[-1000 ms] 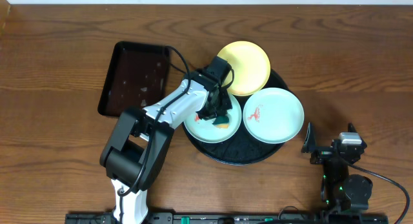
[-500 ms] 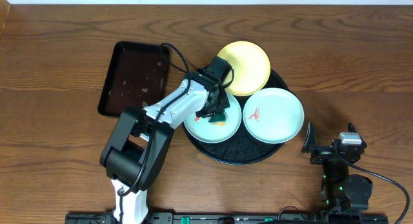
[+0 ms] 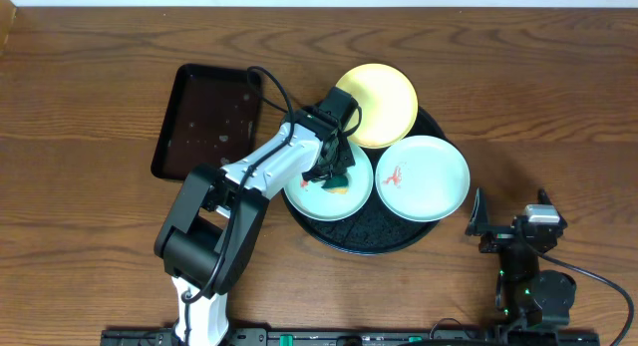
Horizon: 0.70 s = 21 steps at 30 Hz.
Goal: Clean dirty plates on tray and stack at the side
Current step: 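Move the right gripper to the right pale green plate's rim and grasp it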
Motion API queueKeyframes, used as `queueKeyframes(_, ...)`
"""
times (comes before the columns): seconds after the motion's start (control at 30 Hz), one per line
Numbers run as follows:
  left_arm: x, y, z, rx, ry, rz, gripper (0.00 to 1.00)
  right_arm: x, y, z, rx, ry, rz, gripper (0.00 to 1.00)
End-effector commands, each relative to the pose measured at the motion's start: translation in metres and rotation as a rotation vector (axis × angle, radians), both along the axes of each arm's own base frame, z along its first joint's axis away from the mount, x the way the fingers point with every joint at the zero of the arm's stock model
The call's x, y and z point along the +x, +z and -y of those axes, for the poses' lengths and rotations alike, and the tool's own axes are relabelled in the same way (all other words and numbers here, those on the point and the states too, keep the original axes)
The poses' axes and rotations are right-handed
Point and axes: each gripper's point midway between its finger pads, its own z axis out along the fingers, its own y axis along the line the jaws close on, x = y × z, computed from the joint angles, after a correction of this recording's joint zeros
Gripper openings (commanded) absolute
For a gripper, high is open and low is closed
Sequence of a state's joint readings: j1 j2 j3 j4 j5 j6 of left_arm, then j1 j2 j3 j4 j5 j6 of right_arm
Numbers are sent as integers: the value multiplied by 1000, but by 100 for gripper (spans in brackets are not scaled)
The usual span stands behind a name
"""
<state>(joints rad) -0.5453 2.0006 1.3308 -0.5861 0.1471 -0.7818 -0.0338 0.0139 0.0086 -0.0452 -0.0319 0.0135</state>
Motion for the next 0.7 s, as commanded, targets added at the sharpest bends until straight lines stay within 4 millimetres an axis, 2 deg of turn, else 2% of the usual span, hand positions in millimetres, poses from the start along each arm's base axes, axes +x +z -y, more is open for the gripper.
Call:
queueKeyframes(0.0, 0, -3, -6, 26, 9, 4, 15, -3, 4, -34, 183, 185, 2, 99)
queueKeyframes(0.13, 0, -3, -6, 26, 9, 4, 14, -11, 9, -63, 355, 359, -27, 99)
queueKeyframes(0.2, 0, -3, -6, 27, 9, 2, 15, -14, 29, -68, 422, 399, 38, 99)
queueKeyframes(0.3, 0, -3, -6, 28, 9, 1, 14, -22, 72, -70, 543, 464, 175, 99)
queueKeyframes(0.43, 0, -3, -6, 28, 9, 2, 14, -43, 127, -68, 474, 511, 417, 99)
queueKeyframes(0.5, 0, -3, -6, 28, 9, 1, 14, -49, 146, -65, 443, 496, 467, 99)
queueKeyframes(0.57, 0, -3, -6, 27, 9, 1, 14, -47, 157, -65, 406, 477, 436, 99)
queueKeyframes(0.67, 0, -3, -6, 28, 9, 1, 14, -33, 161, -65, 310, 419, 277, 99)
